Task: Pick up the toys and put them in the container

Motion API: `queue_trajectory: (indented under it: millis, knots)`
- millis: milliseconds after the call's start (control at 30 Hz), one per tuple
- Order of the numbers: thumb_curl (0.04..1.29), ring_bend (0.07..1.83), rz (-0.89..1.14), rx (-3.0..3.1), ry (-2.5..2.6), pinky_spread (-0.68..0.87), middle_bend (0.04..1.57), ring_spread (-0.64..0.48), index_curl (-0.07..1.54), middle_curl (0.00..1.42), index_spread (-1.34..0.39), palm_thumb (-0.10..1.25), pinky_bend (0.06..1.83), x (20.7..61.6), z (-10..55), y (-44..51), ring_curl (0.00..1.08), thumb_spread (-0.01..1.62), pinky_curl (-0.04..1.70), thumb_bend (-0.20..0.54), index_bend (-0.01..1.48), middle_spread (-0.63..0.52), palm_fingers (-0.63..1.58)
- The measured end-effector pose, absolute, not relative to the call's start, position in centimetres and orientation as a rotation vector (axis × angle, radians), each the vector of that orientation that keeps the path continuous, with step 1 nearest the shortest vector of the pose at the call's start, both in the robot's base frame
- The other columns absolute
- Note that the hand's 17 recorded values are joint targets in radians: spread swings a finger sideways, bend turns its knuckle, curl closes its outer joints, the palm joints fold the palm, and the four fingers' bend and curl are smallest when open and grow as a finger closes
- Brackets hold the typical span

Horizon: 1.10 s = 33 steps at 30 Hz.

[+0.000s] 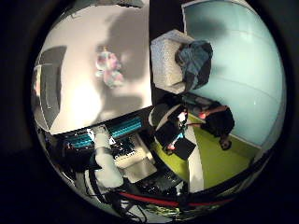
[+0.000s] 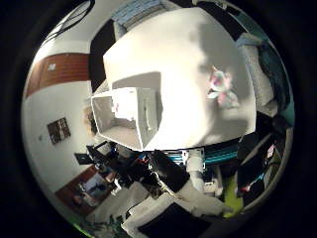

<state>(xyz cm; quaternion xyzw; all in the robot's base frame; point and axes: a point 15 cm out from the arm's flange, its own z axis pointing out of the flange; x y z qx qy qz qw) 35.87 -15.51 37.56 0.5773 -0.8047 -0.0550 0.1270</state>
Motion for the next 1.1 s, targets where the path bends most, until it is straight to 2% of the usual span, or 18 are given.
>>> queue_trajectory:
  millis: [500,733,1100]
  knots:
    - [0.26,0.38,-0.351,1.463,-2.254,0.53,0.19,0.28,0.31,0.30,-0.07,0.35,0.68,31.7,29.4,-19.6,0.24,1.10,0.28,-0.023,0.17,0.22,0.11]
    - [0.26,0.39,-0.337,1.411,-2.275,0.53,0.19,0.29,0.29,0.30,-0.05,0.32,0.70,31.8,25.5,-19.6,0.25,1.07,0.27,-0.025,0.16,0.23,0.09]
    - [0.27,0.43,-0.249,1.386,-2.393,0.53,0.20,0.27,0.28,0.31,-0.04,0.33,0.72,34.3,19.9,-20.1,0.25,1.05,0.27,-0.024,0.16,0.23,0.08]
